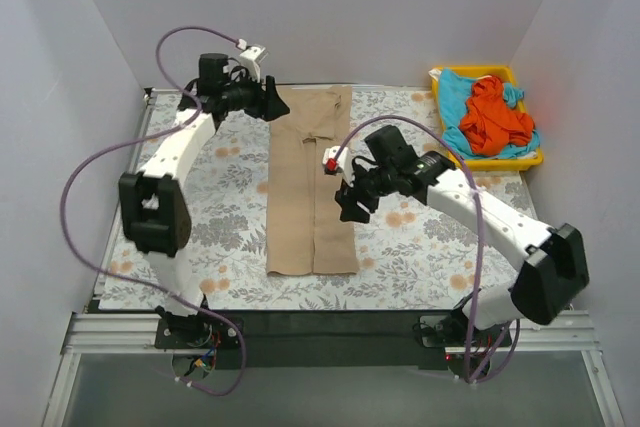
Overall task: Fold and stack the t-shirts
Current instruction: Fold the tshirt
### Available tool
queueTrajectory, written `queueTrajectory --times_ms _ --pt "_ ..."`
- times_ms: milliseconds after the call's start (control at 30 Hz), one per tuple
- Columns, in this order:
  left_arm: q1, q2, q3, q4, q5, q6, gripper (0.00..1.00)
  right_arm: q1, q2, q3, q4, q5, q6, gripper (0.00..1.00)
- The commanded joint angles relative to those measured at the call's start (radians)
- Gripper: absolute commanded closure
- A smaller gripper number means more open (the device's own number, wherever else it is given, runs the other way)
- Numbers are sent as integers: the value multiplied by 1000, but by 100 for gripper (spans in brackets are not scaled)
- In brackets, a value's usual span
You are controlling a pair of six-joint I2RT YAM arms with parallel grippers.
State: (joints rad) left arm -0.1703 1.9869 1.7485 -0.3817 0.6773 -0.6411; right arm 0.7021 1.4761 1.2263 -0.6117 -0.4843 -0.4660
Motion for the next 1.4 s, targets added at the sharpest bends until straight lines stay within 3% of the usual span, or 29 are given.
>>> queueTrajectory --times_ms 0,100,133,233,333,367,467,600,833,1000,1367 --pt "-9 -343 -284 47 91 197 50 19 -86 -107 -68 102 -146 45" --pt "2 -583 -481 26 137 280 52 54 -177 -174 -66 153 -210 45" --pt "-1 -700 -594 -30 152 390 52 88 -210 -213 -65 167 -235 44" --pt "-17 -862 -841 -118 180 589 52 167 -273 -290 -28 223 -255 44" --pt "-40 -1028 -993 -234 202 774 54 236 -283 -370 35 259 -255 45" --pt "-60 -1107 -1079 -337 203 923 54 252 -278 -389 49 260 -257 45" --pt "-93 -1253 -1255 -384 179 1038 55 325 -263 -434 90 283 -272 46" --pt "-118 -1476 -1369 -398 171 1138 53 379 -228 -470 163 296 -249 46" --pt "-123 -1446 -1426 -378 185 1221 55 416 -169 -534 314 316 -249 56" --pt "-135 -1378 -1463 -321 166 1271 53 438 -140 -567 368 332 -243 55" --pt "-256 -1277 -1492 -79 85 1120 53 439 -83 -617 454 389 -229 57"
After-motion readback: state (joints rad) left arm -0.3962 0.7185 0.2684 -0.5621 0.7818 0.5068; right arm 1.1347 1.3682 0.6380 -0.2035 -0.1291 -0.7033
